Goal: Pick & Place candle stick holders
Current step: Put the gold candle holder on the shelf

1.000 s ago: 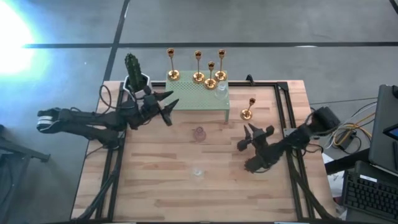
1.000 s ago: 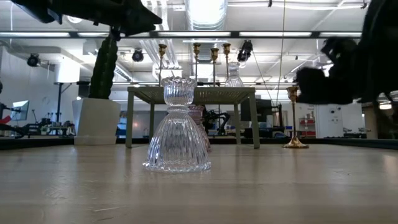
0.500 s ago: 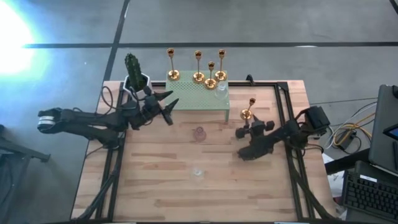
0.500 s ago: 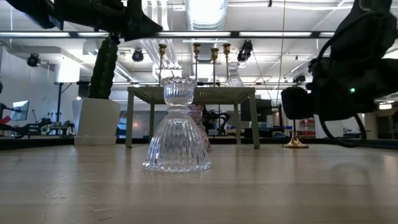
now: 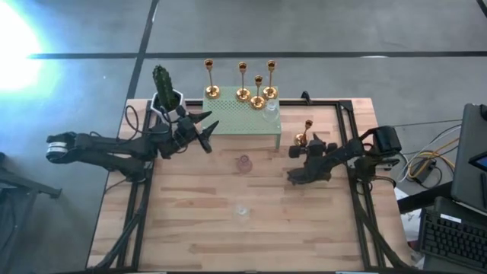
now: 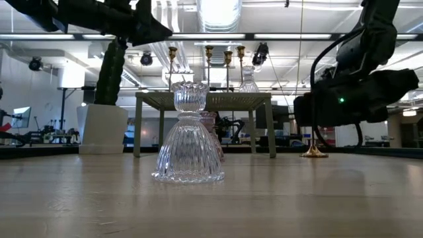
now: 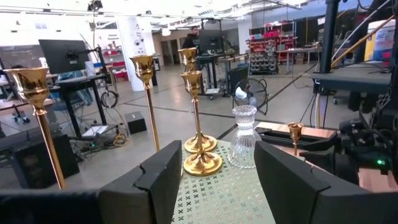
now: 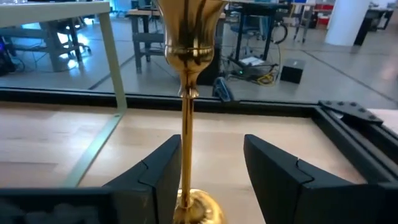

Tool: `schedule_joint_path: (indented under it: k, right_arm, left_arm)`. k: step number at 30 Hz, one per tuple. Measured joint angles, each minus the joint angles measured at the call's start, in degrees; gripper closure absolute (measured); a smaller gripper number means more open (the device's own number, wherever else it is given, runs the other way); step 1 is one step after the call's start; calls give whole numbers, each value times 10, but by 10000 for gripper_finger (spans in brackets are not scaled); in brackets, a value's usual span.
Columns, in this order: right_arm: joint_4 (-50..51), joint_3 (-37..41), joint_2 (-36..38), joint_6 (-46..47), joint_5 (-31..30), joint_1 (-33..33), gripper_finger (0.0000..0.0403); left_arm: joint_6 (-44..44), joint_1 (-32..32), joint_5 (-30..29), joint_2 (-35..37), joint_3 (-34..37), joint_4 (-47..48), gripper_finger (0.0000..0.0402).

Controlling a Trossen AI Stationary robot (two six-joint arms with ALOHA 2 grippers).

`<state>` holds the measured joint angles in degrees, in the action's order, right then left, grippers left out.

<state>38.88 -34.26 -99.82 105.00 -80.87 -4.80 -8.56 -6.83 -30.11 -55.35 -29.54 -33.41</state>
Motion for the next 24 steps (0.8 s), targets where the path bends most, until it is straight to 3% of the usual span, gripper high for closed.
schedule_joint_path:
  k: [11, 18, 24]
  right_arm:
    - [-35, -1, 8, -6, 15, -4, 255]
    - [-72, 0, 43, -121, 19, -13, 255]
    - [-128, 31, 45, -135, 34, 19, 255]
  left_arm:
    - [1, -1, 0, 0, 0, 0, 195]
    - [2, -2, 0, 0, 0, 0, 195]
    - [2, -2, 2, 0, 2, 0, 195]
